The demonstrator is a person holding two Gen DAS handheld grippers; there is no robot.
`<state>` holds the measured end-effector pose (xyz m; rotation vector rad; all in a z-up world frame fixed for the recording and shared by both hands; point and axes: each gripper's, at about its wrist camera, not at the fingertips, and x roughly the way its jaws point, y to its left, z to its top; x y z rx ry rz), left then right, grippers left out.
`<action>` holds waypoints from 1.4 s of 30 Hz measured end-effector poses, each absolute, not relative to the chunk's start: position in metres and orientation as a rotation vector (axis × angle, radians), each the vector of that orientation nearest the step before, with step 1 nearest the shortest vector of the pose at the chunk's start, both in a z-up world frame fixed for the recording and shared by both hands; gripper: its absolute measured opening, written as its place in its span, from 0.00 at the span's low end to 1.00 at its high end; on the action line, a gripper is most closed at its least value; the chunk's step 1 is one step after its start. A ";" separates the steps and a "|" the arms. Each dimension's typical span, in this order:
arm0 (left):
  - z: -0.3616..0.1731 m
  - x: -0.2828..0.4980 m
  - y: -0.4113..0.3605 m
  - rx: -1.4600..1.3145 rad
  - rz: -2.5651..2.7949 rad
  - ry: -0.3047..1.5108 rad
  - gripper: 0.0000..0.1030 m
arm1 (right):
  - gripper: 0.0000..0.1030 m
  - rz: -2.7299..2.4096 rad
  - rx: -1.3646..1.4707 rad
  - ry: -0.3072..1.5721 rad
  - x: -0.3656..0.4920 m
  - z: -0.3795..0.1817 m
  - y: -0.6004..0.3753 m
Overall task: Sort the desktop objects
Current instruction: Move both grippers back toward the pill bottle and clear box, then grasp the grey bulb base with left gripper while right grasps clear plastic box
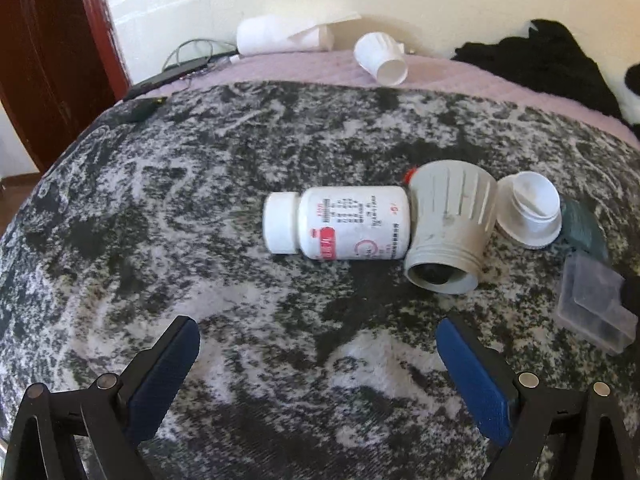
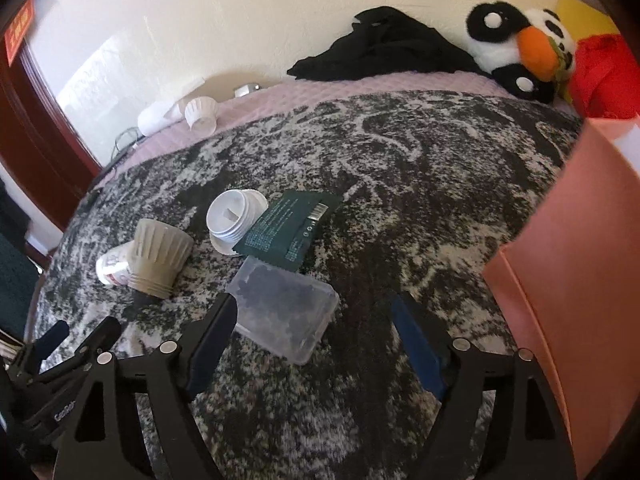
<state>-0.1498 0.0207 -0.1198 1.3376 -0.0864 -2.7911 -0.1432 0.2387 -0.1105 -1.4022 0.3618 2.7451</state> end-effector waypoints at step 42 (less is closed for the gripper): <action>-0.124 -0.228 0.108 1.344 -2.936 -0.333 0.57 | 0.55 2.845 -1.563 0.181 -0.146 -0.141 0.190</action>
